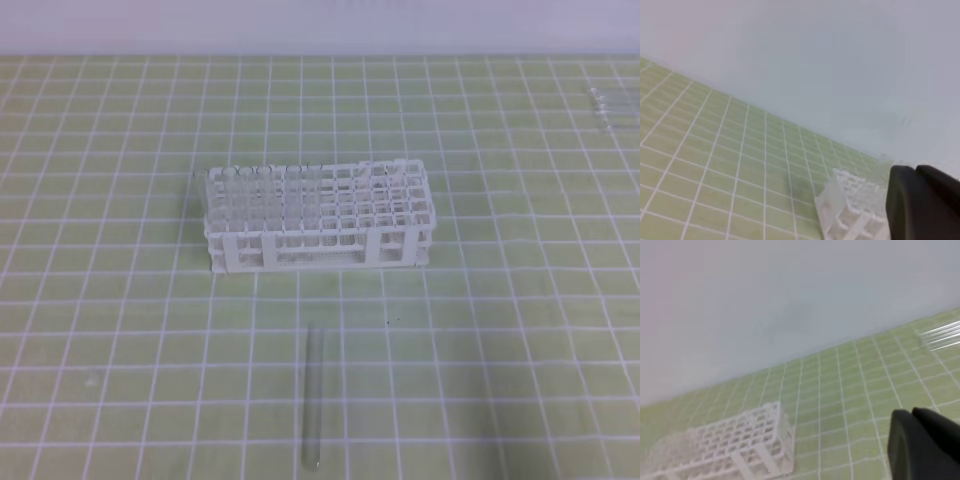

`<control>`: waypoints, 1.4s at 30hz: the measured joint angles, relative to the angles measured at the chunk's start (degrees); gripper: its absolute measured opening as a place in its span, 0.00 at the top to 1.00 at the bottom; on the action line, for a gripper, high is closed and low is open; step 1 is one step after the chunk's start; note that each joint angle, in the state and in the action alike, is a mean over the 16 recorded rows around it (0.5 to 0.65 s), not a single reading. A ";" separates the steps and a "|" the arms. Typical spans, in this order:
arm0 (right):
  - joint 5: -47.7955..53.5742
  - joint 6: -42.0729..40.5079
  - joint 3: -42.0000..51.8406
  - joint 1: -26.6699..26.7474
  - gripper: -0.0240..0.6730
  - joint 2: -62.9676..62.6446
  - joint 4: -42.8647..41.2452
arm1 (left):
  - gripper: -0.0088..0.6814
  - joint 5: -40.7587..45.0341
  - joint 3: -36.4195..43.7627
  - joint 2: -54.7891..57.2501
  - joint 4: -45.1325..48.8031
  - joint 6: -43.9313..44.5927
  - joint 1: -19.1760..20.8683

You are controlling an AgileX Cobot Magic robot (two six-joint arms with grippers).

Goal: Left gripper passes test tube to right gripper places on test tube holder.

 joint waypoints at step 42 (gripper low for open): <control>26.86 -12.81 -25.33 0.00 0.97 33.10 5.77 | 0.99 27.52 -31.78 58.84 -34.13 38.50 -12.05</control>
